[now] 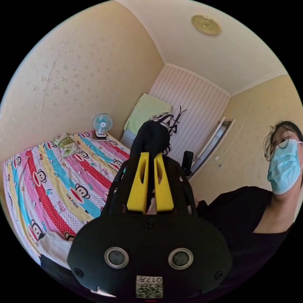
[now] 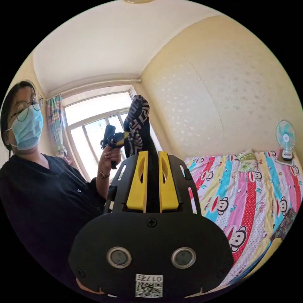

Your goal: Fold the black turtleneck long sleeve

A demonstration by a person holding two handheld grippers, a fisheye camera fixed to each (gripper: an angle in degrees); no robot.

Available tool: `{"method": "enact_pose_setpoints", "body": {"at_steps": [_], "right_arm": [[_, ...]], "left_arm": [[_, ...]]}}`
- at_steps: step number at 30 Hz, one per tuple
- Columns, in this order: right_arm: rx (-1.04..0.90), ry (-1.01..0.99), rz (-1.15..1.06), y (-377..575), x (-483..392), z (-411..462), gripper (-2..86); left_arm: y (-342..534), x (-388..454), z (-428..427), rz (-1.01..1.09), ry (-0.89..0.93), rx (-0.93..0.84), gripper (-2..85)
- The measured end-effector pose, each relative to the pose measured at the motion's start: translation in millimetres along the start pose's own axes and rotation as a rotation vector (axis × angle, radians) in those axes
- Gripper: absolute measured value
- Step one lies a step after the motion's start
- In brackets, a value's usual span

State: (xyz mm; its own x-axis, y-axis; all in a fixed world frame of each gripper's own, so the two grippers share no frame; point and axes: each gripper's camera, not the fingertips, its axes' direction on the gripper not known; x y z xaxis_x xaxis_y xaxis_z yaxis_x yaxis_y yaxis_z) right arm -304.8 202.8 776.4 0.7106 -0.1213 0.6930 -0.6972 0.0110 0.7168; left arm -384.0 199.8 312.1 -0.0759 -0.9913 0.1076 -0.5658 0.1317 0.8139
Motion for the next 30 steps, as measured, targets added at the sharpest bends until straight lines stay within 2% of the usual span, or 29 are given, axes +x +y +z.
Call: {"method": "enact_pose_setpoints", "body": {"at_steps": [2,4,7,9,12,14,20,24,28,30], "right_arm": [[-0.024,-0.133,0.132,26.2,20.6,14.0,9.5],[-0.006,-0.224,0.172,34.4,27.0,25.7,10.6],[-0.003,-0.341,0.184,20.4,31.8,42.7,10.2],[-0.048,-0.391,0.162,1.6,31.4,49.9,6.9],[-0.145,-0.223,0.125,-33.3,35.3,40.1,2.9],[-0.094,-0.032,0.134,-66.1,51.1,2.3,1.7],[0.087,0.25,0.049,-150.6,59.3,-89.2,0.8],[0.159,0.266,-0.056,-176.5,51.3,-123.8,0.7],[0.126,0.205,-0.187,-183.6,44.6,-156.3,0.6],[0.158,0.16,-0.198,-182.6,45.5,-179.2,0.6]], "left_arm": [[-6.1,-1.0,-11.9,0.007,-0.002,0.015,0.6],[-11.1,-3.4,-18.7,0.004,-0.012,0.019,0.5],[-18.0,-9.5,-26.4,-0.003,-0.024,0.018,0.2],[-21.4,-16.1,-31.6,-0.013,-0.031,0.014,0.1],[-24.5,-33.2,-53.9,-0.045,-0.042,0.044,-0.2],[-24.1,-51.4,-83.9,-0.072,-0.061,0.093,-0.5],[-21.6,-102.6,-133.7,-0.149,-0.199,0.079,-0.8],[-16.5,-115.1,-148.9,-0.061,-0.166,0.064,-0.8],[-1.3,-116.7,-168.2,0.074,0.037,0.069,-0.8],[1.7,-115.3,-183.4,0.056,0.104,0.112,-0.8]]}}
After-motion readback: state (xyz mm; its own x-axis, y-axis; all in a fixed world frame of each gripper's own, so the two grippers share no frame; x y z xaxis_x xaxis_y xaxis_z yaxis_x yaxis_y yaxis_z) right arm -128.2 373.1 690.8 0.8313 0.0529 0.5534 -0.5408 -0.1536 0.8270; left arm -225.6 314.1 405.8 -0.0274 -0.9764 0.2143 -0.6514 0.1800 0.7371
